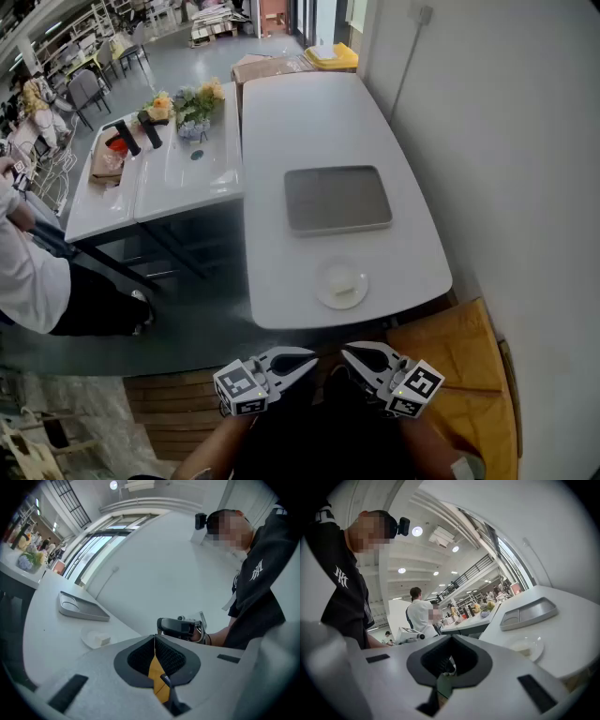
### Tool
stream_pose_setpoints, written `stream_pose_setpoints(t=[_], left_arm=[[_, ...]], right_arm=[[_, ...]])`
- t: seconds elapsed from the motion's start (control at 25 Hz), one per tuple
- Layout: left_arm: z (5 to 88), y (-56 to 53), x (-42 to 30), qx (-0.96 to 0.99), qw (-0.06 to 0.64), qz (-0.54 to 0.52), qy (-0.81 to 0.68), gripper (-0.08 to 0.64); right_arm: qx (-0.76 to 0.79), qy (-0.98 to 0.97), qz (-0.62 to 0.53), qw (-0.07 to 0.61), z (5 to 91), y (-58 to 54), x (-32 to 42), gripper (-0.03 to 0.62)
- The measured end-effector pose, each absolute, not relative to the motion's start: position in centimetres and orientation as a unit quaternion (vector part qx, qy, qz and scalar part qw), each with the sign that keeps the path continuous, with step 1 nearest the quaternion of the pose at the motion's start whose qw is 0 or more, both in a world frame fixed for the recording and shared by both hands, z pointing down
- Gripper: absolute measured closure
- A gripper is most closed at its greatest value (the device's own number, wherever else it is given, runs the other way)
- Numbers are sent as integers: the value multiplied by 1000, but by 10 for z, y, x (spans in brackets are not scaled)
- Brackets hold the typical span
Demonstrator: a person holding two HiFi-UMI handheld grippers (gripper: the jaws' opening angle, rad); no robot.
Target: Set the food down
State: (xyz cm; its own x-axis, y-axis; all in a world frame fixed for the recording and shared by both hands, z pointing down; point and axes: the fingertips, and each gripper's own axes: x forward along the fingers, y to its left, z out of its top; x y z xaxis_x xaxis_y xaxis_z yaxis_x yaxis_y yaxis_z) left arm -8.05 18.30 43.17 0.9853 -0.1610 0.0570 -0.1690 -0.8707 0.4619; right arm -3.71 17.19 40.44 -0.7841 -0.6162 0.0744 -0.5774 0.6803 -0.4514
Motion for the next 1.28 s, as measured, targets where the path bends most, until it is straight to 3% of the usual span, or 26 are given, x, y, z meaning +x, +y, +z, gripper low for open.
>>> stream_pose_setpoints(t=[0.56,1.16,1.28], left_arm=[[431,179,-85,971,226,28,-76,554],[466,141,-75,947,302,87,-66,551],[470,122,-69,941,315,87,-83,537]], right_arm=[[-345,909,-229,48,404,176,-40,588],[-369,886,-281,-2,418,133,18,582],[-351,888,-297,-7,426,115,29,508]])
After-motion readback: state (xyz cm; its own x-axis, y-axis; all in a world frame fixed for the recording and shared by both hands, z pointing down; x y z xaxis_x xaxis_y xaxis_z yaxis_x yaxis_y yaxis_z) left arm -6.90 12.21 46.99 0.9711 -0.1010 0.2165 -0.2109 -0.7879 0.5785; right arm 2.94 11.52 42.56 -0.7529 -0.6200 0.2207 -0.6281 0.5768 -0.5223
